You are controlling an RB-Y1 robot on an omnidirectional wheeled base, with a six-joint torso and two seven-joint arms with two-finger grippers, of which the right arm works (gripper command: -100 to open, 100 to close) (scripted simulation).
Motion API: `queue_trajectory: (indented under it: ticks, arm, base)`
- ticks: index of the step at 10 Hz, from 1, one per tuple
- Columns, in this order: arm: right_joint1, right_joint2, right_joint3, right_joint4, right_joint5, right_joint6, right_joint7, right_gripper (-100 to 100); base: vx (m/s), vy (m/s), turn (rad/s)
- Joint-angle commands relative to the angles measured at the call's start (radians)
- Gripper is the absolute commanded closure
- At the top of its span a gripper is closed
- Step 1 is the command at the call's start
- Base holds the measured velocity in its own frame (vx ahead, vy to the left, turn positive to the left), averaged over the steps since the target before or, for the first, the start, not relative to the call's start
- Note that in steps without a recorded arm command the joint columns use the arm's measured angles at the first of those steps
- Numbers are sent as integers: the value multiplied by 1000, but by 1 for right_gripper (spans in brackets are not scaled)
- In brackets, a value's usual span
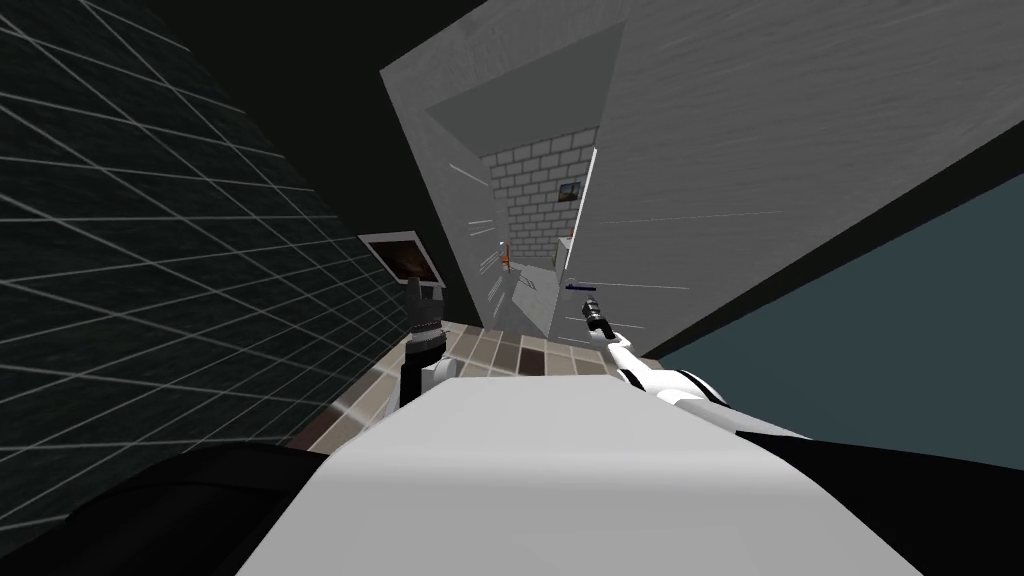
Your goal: Push the door open
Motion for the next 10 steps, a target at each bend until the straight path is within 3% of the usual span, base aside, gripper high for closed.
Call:
queue_trajectory:
  ticks: [1, 10]
  arm:
    - [0, 0, 0, 0, 0, 0, 0, -100]
    - [-4, 0, -16, 13, -5, -2, 10, -100]
  base:
    - [4, -19, 19]
    - [176, -50, 23]
